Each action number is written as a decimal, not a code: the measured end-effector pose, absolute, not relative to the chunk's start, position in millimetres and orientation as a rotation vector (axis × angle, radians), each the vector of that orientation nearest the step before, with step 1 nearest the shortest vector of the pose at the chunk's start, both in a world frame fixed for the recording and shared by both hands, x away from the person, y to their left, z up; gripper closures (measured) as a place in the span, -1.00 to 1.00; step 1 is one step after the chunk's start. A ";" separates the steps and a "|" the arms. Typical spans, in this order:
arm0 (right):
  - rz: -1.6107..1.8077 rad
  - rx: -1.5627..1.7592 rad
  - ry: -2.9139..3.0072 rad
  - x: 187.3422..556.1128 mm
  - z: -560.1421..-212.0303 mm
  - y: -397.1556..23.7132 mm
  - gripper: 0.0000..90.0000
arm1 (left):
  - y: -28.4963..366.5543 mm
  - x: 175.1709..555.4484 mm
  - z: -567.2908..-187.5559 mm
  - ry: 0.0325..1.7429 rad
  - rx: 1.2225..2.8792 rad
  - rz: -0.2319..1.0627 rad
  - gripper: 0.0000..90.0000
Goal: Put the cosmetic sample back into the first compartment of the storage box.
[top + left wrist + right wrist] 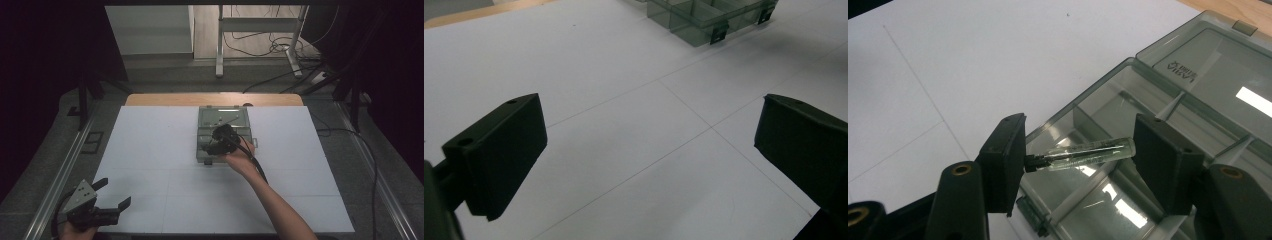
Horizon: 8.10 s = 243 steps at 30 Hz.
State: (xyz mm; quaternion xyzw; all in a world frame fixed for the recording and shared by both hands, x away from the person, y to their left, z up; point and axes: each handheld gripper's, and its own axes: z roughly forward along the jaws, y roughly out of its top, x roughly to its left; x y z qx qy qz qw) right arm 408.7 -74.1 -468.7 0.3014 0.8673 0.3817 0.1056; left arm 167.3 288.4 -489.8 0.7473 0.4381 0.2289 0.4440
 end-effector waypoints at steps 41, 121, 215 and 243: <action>1.042 0.999 2.494 464.1 -490.5 -42.8 -0.13 | 289.2 167.4 -490.0 1.081 1.850 0.560 -0.98; 1.087 0.886 2.638 391.2 -462.5 -95.2 -0.98 | 288.5 167.1 -489.8 1.079 1.851 0.562 -0.98; 1.153 0.942 2.458 284.9 -450.4 -213.9 -0.99 | 288.0 167.0 -489.7 1.083 1.859 0.566 -0.98; 1.150 1.040 2.347 254.4 -453.2 -269.3 -1.00 | 287.6 167.5 -489.7 1.093 1.861 0.568 -0.98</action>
